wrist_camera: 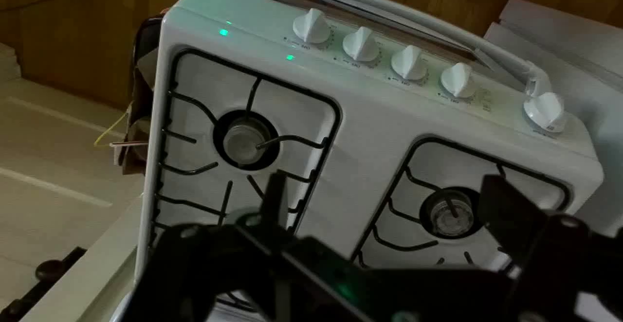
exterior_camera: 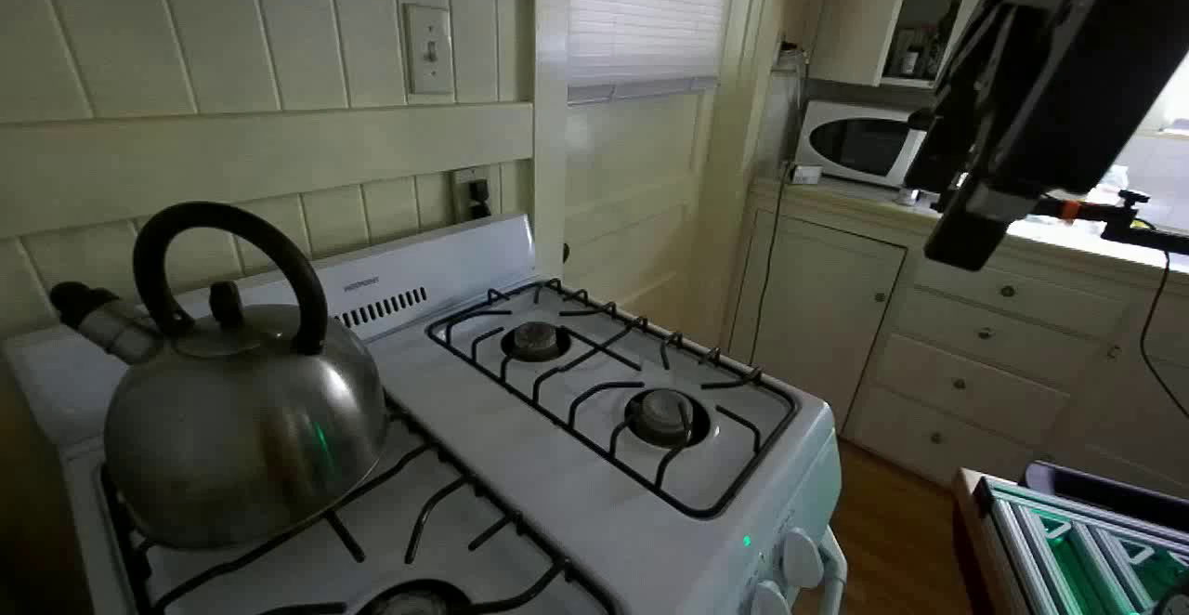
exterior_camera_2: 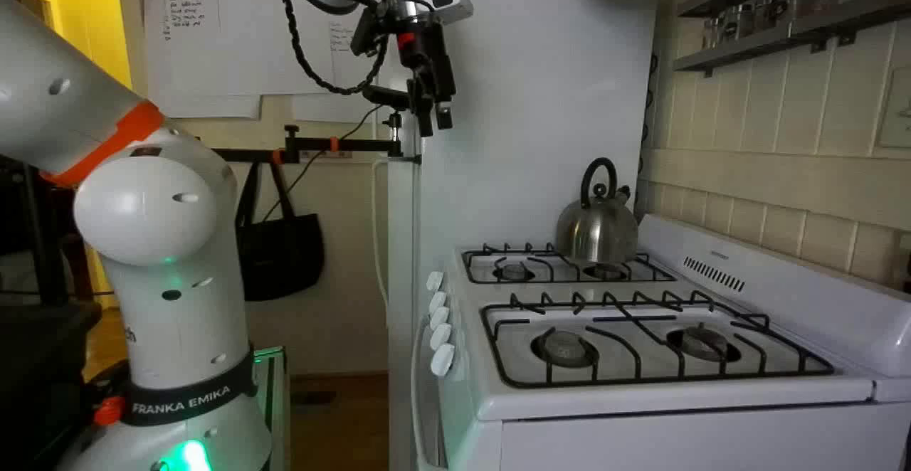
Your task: Push the switch up
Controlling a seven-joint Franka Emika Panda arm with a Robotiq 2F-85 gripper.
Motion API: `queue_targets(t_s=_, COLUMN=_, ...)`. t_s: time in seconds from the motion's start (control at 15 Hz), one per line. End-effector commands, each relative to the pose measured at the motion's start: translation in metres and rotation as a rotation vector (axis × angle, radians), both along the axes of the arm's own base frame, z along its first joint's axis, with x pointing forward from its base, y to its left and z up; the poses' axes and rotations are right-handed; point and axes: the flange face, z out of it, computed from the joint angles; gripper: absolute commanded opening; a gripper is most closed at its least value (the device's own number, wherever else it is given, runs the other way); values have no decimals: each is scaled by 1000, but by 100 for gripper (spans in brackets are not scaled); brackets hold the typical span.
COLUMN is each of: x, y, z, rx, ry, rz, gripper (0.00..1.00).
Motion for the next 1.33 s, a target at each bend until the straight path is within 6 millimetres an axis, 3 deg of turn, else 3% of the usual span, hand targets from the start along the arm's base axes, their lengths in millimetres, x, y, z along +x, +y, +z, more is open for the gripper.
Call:
queue_targets(t_s=0.0, x=0, y=0, z=0, rx=0, ry=0, rz=0, gripper=100)
queue_targets(t_s=0.53, x=0, y=0, z=0, rx=0, ry=0, rz=0, gripper=100)
queue_targets(t_s=1.0, x=69, y=3, z=-13, rx=66, ry=15, rz=-138, gripper=100)
queue_targets(t_s=1.27, x=118, y=-9, z=-18, rx=126, ry=-42, rz=-268, gripper=100)
